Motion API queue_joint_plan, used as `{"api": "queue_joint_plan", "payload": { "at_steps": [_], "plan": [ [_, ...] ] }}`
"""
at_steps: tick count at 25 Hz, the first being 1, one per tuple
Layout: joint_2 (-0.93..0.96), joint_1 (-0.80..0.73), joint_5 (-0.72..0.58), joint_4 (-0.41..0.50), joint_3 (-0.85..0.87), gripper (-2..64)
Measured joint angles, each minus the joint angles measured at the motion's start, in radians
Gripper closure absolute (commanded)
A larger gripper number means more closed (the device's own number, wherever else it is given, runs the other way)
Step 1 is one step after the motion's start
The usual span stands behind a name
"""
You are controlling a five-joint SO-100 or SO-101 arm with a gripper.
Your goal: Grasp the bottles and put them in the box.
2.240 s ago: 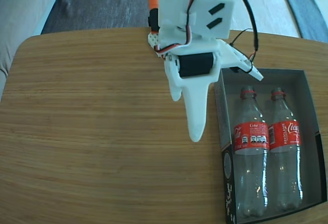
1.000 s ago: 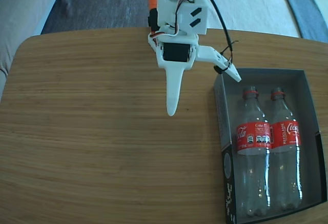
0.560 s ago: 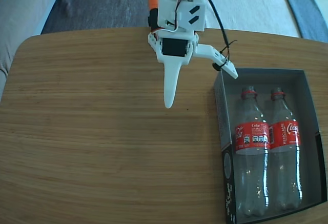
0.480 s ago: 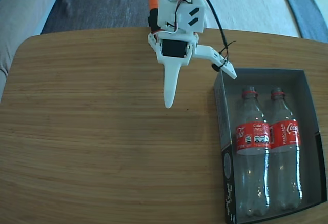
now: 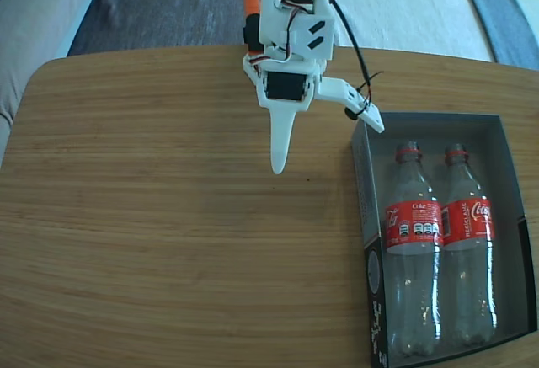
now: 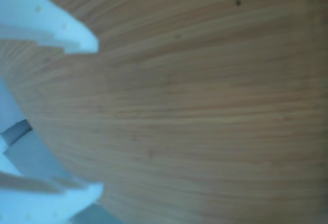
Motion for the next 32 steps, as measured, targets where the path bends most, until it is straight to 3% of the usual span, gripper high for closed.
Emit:
{"api": "queue_joint_plan", "payload": {
  "at_steps": [2,32],
  "plan": [
    [0.005,0.0,0.0,-0.005,0.029,62.1],
    [0.006,0.0,0.0,-0.021,0.091,61.3]
  ]
}}
